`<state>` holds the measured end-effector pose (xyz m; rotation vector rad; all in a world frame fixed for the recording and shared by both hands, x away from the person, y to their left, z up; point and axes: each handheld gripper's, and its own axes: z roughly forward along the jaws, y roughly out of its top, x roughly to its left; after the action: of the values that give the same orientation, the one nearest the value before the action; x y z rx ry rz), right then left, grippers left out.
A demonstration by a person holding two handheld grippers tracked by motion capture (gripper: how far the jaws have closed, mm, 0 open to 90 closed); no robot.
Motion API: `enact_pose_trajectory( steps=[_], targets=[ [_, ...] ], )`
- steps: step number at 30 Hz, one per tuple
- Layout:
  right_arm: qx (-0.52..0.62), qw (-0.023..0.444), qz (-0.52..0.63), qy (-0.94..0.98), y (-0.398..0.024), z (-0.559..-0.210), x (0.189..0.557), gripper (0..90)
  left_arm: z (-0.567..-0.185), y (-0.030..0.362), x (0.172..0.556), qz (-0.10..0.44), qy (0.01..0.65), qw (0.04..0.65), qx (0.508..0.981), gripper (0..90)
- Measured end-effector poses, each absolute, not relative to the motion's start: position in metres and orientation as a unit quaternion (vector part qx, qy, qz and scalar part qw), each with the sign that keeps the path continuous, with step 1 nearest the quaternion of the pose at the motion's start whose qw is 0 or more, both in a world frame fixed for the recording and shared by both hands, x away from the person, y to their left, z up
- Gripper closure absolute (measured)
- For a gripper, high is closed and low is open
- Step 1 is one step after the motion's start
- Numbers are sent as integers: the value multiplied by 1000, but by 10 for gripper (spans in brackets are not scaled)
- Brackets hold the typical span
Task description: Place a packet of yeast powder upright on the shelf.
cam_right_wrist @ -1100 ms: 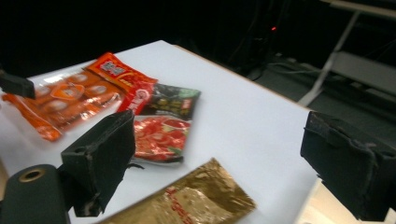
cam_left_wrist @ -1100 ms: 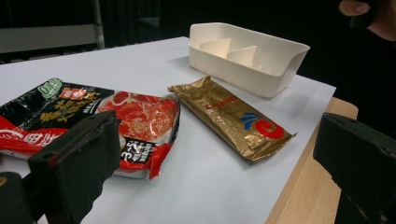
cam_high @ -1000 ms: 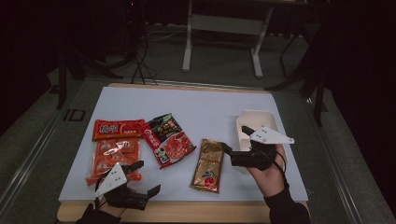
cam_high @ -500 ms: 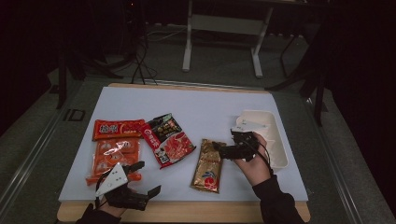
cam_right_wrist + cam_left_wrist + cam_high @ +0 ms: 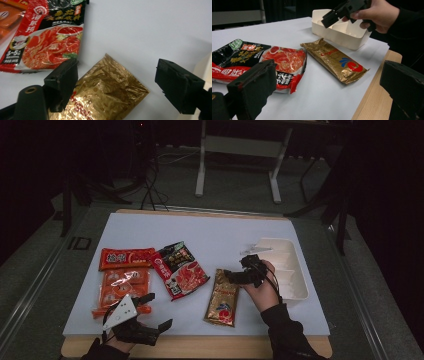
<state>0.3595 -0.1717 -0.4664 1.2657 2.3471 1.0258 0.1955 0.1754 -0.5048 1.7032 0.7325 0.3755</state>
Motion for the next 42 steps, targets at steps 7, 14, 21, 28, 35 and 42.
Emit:
enact_pose_trajectory(
  steps=[7,14,21,28,35,42],
  targets=[
    [463,140,325,813,-162,-484,368,216,-505,175,195,160,313,582,733,13],
    [475,136,303,815,-157,-498,375,217,-505,174,195,159,312,580,735,13],
    [498,147,274,810,-158,-510,380,217,-506,173,195,158,311,578,737,13],
    [508,131,259,811,-156,-519,381,230,-506,172,196,156,313,576,738,13],
    [509,104,256,815,-155,-518,383,384,-507,171,196,155,311,573,742,13],
    [489,81,262,828,-154,-517,384,716,-508,170,196,155,311,568,746,13]
  ],
)
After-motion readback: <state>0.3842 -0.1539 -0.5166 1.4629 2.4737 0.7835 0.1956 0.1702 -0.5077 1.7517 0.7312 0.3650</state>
